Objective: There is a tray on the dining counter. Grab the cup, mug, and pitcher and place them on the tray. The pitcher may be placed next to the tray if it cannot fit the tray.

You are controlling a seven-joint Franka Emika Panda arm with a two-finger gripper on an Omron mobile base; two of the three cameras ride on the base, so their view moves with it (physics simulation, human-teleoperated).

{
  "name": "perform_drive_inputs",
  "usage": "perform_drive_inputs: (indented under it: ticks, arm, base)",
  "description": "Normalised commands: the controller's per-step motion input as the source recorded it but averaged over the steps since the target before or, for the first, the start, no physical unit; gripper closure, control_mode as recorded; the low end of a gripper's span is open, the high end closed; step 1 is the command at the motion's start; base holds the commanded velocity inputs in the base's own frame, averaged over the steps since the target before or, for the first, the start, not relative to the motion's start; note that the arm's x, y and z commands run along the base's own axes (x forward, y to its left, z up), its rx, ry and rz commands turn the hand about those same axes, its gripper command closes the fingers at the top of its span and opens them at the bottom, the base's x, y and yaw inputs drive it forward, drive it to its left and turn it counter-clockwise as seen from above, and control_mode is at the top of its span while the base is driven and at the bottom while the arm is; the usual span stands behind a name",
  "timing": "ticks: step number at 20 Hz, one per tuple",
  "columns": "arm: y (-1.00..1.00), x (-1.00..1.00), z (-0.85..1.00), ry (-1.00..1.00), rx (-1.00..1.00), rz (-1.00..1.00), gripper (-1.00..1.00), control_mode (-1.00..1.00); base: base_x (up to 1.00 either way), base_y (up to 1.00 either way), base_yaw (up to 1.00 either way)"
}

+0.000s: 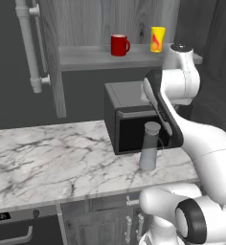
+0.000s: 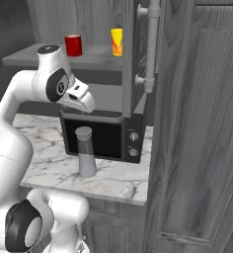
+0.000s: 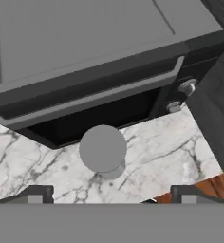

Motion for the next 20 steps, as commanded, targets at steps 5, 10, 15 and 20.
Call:
perform_drive_inputs:
  ticks: [5, 10, 15, 20]
  arm:
    - [0.00, -0.06, 0.14, 0.00, 0.03, -0.44, -1.00, -1.00]
    - [0.00, -0.27, 0.20, -0.04, 0.05, -0.42, -1.00, -1.00]
    - [-0.01, -0.40, 0.29, -0.09, 0.15, -0.23, -1.00, -1.00]
    - [0.00, -0.23, 0.24, -0.13, 0.21, -0.11, -1.00, -1.00]
  base:
    - [0.00, 0.00, 0.00]
    - [0.00, 0.00, 0.00]
    - [0.00, 0.00, 0.00]
    - [0.00, 0.00, 0.00]
